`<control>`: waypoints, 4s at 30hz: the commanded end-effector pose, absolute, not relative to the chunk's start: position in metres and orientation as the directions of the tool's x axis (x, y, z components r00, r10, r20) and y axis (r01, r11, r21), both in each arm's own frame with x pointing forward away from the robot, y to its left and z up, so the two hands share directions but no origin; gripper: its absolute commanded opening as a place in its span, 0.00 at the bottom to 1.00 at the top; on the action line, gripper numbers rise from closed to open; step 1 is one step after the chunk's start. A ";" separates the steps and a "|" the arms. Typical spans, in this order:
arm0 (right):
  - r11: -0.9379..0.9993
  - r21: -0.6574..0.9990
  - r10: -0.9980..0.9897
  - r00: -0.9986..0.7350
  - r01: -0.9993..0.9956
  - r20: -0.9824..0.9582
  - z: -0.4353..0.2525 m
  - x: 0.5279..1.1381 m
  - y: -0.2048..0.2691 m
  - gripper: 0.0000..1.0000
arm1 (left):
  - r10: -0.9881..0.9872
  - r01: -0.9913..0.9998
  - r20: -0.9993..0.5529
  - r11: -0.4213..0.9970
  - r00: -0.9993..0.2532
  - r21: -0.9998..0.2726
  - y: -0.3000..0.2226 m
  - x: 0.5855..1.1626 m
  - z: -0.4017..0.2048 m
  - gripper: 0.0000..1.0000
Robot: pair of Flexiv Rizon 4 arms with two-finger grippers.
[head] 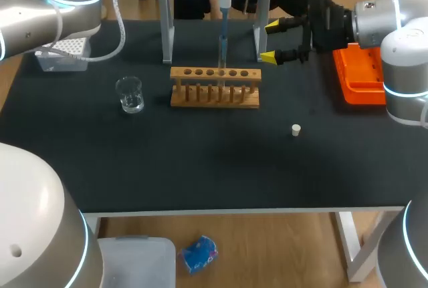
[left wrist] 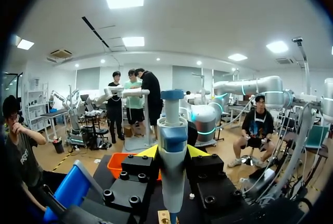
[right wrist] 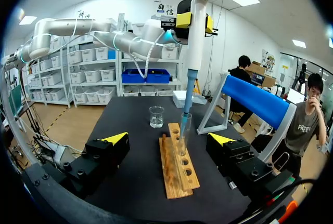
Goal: Invert the test tube, pick up the pipette, mount the tip to pipette, aspirate from beaker and dispense into the tube, eject the tip, return the pipette, and cap with the stopper.
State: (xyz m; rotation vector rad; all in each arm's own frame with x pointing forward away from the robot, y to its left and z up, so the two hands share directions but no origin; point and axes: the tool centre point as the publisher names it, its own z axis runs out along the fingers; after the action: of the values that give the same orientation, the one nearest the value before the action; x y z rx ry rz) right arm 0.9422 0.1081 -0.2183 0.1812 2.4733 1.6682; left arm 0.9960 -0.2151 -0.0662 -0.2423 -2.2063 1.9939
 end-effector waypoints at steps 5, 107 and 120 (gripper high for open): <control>0.373 0.928 0.185 -0.981 0.014 -0.059 -0.219 0.942 0.108 1.00 | 0.230 0.009 0.014 0.100 -0.973 -0.995 -0.214 0.999 -0.067 0.00; 0.443 0.896 0.193 -0.972 -0.034 -0.133 -0.184 0.947 0.086 1.00 | 0.219 0.007 0.009 0.071 -0.976 -0.997 -0.218 0.995 -0.077 0.00; 0.496 0.868 0.228 -0.969 0.034 -0.092 -0.109 0.957 0.068 1.00 | 0.219 0.007 0.009 0.071 -0.976 -0.997 -0.218 0.995 -0.077 0.00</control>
State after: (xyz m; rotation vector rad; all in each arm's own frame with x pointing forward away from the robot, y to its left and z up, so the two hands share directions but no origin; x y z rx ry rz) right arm 0.9599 0.0742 -0.1275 0.2176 2.5024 1.5327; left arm 0.9952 -0.2178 -0.0772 -0.2319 -2.1790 2.0252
